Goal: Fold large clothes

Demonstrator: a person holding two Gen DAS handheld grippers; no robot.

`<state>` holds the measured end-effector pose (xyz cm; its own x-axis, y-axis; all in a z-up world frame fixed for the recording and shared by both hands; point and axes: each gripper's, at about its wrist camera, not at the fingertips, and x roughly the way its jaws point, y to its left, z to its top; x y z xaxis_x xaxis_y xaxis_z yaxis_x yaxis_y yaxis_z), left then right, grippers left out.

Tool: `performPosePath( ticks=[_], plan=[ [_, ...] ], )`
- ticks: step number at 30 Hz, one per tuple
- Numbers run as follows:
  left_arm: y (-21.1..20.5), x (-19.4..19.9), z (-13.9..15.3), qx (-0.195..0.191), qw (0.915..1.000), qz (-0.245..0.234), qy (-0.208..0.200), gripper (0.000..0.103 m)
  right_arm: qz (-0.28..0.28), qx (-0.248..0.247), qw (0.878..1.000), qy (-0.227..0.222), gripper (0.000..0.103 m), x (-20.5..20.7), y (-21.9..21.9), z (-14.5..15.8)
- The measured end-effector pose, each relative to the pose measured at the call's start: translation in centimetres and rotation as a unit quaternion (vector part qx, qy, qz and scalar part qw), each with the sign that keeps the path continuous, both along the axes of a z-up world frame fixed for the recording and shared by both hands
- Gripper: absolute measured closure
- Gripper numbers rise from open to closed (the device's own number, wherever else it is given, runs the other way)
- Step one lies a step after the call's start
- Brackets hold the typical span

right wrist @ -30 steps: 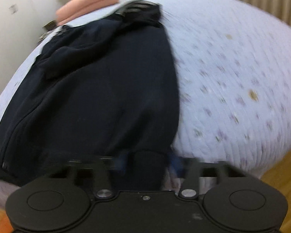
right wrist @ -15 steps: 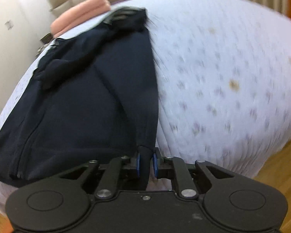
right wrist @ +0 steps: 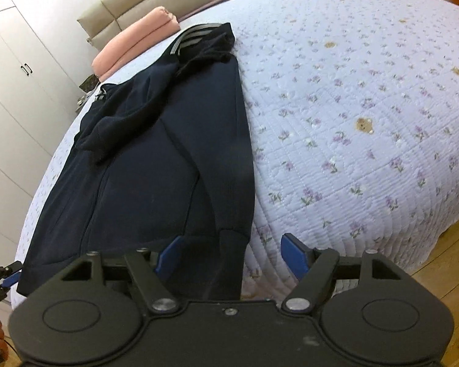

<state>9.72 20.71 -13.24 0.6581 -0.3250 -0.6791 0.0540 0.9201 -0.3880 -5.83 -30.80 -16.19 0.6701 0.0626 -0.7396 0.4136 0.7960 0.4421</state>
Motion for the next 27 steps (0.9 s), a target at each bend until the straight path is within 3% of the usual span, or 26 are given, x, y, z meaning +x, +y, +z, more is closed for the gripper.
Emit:
performPosePath(
  ticks=[2,5,7,8,9,13,18,23,27],
  plan=[
    [0.1,0.0,-0.7,-0.007,0.9999,0.0,0.014,0.04,0.01,0.016,1.0,0.014,0.017,0.5,0.1,-0.8],
    [0.0,-0.3,-1.5,-0.02,0.9997,-0.002,0.016,0.039,0.025,0.049,0.998,0.024,0.021,1.0,0.8,-2.0],
    [-0.4,-0.2,-1.7,-0.018,0.9996,-0.016,0.017,0.053,0.029,0.065,0.997,0.02,0.068,1.1,1.3,-2.4],
    [-0.5,-0.1,-1.8,-0.018,0.9993,-0.024,0.022,0.086,0.028,0.065,0.997,0.028,0.094,1.3,1.5,-2.4],
    [-0.6,0.1,-2.0,-0.021,0.9988,-0.033,0.029,0.096,0.027,0.056,0.998,0.026,0.094,1.3,1.7,-2.2],
    [-0.9,-0.6,-1.0,-0.023,0.9993,-0.029,0.001,0.097,0.027,0.035,0.999,-0.019,0.095,0.5,1.7,0.9],
    [-1.5,-0.8,3.0,-0.043,0.9968,-0.025,-0.063,0.097,0.026,0.001,0.997,-0.075,0.095,0.8,1.0,5.5],
    [-3.4,1.6,6.1,-0.044,0.9924,-0.018,-0.113,0.097,0.024,-0.024,0.992,-0.122,0.095,3.9,-0.3,8.4],
    [-5.6,5.8,7.3,-0.051,0.9891,-0.003,-0.138,0.097,0.016,-0.04,0.988,-0.151,0.096,8.4,-1.9,9.3]
  ],
)
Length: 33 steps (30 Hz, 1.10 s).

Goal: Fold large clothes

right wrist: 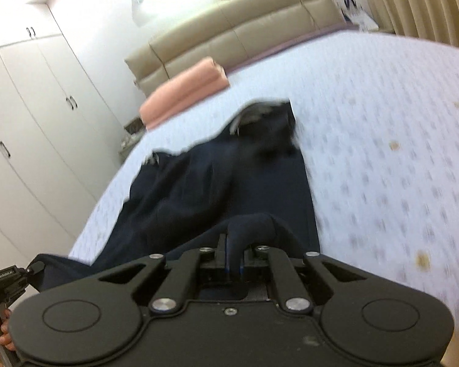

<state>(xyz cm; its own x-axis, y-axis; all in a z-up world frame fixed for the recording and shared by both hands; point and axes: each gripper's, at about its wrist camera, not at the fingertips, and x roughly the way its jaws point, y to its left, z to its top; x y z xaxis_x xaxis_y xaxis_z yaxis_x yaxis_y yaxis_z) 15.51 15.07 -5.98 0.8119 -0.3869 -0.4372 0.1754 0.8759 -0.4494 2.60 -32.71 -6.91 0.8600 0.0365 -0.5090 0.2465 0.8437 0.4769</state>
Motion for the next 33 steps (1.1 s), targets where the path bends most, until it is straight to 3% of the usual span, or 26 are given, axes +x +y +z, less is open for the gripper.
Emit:
performPosePath(
  ticks=[8,17,19,20,21,23,25,27,29,31,33],
  plan=[
    [-6.0,13.8,-0.1,-0.009,0.9982,0.006,-0.06,0.097,-0.042,-0.063,0.996,-0.043,0.096,12.9,-3.9,0.7],
    [-12.0,27.2,3.3,0.015,0.9985,0.009,-0.053,0.097,-0.065,-0.061,0.995,-0.039,0.096,27.2,-8.7,4.0],
    [-13.6,30.6,4.0,0.036,0.9983,0.008,-0.046,0.096,-0.074,-0.058,0.995,-0.019,0.096,30.4,-9.9,4.3],
    [-14.4,32.7,3.8,0.047,0.9984,0.007,-0.03,0.09,-0.083,-0.049,0.995,0.002,0.094,32.3,-10.9,3.9],
    [-15.4,35.2,3.2,0.064,0.9979,0.004,-0.012,0.075,-0.087,-0.043,0.995,0.022,0.068,34.1,-11.8,3.0],
    [-16.6,38.7,1.6,0.098,0.9943,0.029,0.03,0.049,-0.117,-0.034,0.99,0.071,0.033,37.1,-14.2,0.4],
    [-16.0,40.4,0.2,0.09,0.9914,0.067,0.067,0.05,-0.149,0.006,0.984,0.095,0.037,37.6,-16.2,-1.2],
    [-14.5,40.4,-0.5,0.048,0.9936,0.068,0.076,0.049,-0.138,0.025,0.987,0.083,0.037,36.5,-16.4,-1.6],
    [-14.1,40.1,-0.8,0.034,0.9945,0.056,0.082,0.047,-0.094,-0.026,0.991,0.09,0.037,36.4,-14.3,-1.6],
    [-15.1,40.0,-1.4,0.046,0.9949,0.015,0.089,0.047,-0.037,-0.09,0.989,0.108,0.044,37.4,-11.3,-2.3],
    [-17.4,40.4,-2.4,0.074,0.9927,-0.035,0.088,0.049,0.025,-0.168,0.977,0.126,0.064,39.8,-7.7,-3.1]
  ],
)
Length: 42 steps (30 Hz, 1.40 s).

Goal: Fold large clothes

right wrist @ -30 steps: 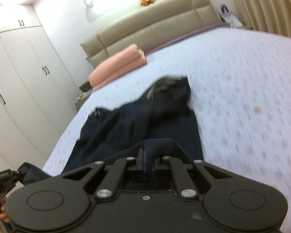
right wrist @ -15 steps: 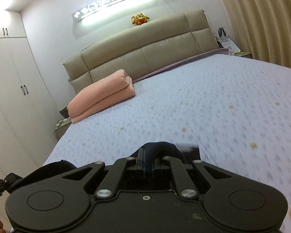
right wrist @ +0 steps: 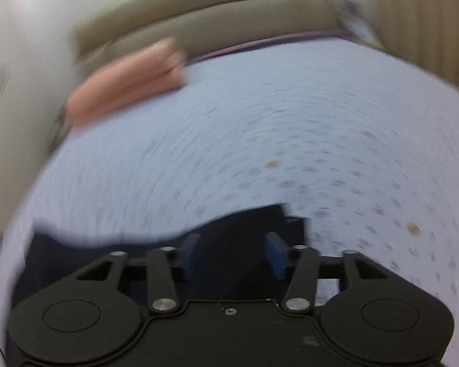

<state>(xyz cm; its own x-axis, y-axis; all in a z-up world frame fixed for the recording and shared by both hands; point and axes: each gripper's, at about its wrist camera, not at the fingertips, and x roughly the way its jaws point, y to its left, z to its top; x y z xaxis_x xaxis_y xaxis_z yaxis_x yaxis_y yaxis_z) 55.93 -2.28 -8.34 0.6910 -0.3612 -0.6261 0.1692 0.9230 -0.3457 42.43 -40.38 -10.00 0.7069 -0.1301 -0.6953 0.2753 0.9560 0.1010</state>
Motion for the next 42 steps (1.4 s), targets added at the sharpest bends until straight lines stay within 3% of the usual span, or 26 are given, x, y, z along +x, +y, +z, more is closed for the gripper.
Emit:
performPosePath(
  ticks=[3,5,7,9,12,16,17,20,23,27,30,33,38,42],
  plan=[
    [-3.8,0.1,-2.6,0.041,0.9973,-0.061,0.002,0.058,0.058,-0.062,0.996,0.006,0.078,3.8,3.6,-1.9],
    [-5.5,0.2,-5.1,0.08,0.9945,-0.065,0.018,0.059,0.065,-0.08,0.994,0.032,0.078,6.6,4.6,-4.1],
    [-5.6,1.0,-7.4,0.078,0.9948,-0.054,0.037,0.056,0.055,-0.061,0.993,0.08,0.079,8.9,4.0,-7.2],
    [-5.5,1.3,-7.7,0.071,0.9954,-0.053,0.037,0.055,0.038,-0.043,0.996,0.073,0.086,9.9,3.2,-8.2],
    [-5.7,1.2,-7.6,0.085,0.9939,-0.062,0.035,0.054,0.029,-0.036,0.996,0.078,0.087,10.6,2.9,-8.3],
    [-4.5,0.6,-5.2,0.089,0.9935,-0.06,0.038,0.054,0.038,-0.051,0.994,0.09,0.086,10.7,3.4,-6.8],
    [-3.6,0.1,-4.5,0.082,0.9945,-0.054,0.036,0.053,0.042,-0.049,0.994,0.083,0.082,10.1,3.7,-5.6],
    [0.6,-1.7,-1.8,0.049,0.9975,-0.037,0.035,0.044,0.062,-0.036,0.997,0.043,0.08,6.9,5.8,-1.6],
    [4.6,-2.8,-1.4,0.026,0.9966,-0.036,0.07,0.042,0.093,-0.001,0.995,0.022,0.08,3.9,9.4,0.6],
    [8.8,-4.2,-3.6,0.011,0.9909,-0.019,0.132,0.044,0.118,-0.01,0.991,0.063,0.083,2.6,14.4,-2.2],
    [11.0,-5.0,-5.5,-0.046,0.9847,-0.017,0.167,0.044,0.093,0.02,0.99,0.107,0.084,3.3,14.6,-6.6],
    [11.8,-5.0,-7.1,-0.098,0.9762,-0.027,0.192,0.043,0.078,0.035,0.991,0.107,0.088,4.1,14.1,-6.8],
    [12.0,-4.0,-8.9,-0.157,0.9657,-0.053,0.199,0.03,0.082,0.026,0.99,0.114,0.088,4.3,14.4,-6.6],
    [11.2,-2.1,-9.2,-0.166,0.9692,-0.057,0.173,0.029,0.067,0.03,0.991,0.11,0.088,4.1,14.5,-6.6]
  ],
)
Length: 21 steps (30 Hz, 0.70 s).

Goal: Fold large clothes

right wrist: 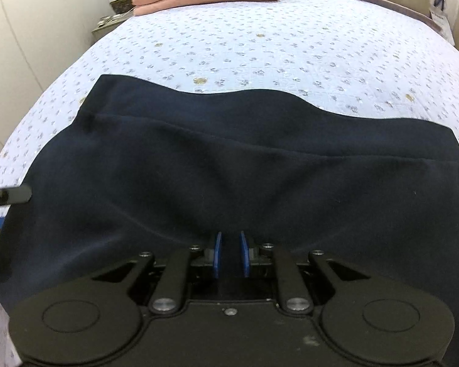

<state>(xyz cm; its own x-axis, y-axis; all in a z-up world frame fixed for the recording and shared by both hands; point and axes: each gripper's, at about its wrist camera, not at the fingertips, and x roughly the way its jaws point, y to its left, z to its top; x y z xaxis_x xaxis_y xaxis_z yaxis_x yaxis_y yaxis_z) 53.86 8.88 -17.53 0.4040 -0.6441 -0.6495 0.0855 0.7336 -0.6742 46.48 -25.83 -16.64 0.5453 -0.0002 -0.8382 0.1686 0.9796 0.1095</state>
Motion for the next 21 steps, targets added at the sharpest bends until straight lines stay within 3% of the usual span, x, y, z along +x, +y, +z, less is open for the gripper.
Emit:
performPosePath(
  ticks=[5,11,13,17,21],
  plan=[
    [-2.0,2.9,-0.6,-0.012,0.9995,-0.028,-0.005,0.029,-0.011,-0.012,1.0,-0.014,0.088,-0.9,0.6,0.0],
    [-1.9,1.4,-1.1,-0.036,0.9941,-0.102,0.006,0.034,-0.011,0.018,0.999,-0.042,0.088,-2.4,-0.1,1.6],
    [-1.5,1.0,-1.4,-0.053,0.9915,-0.118,0.016,0.035,-0.017,0.004,0.998,-0.057,0.091,-3.5,0.1,2.5],
    [-1.2,1.1,-2.1,-0.079,0.9895,-0.118,0.028,0.035,-0.02,-0.03,0.997,-0.064,0.092,-4.8,1.1,2.2],
    [-1.6,0.9,-2.0,-0.073,0.9893,-0.125,0.021,0.036,-0.018,-0.032,0.998,-0.059,0.092,-4.4,1.1,0.7]
  ],
)
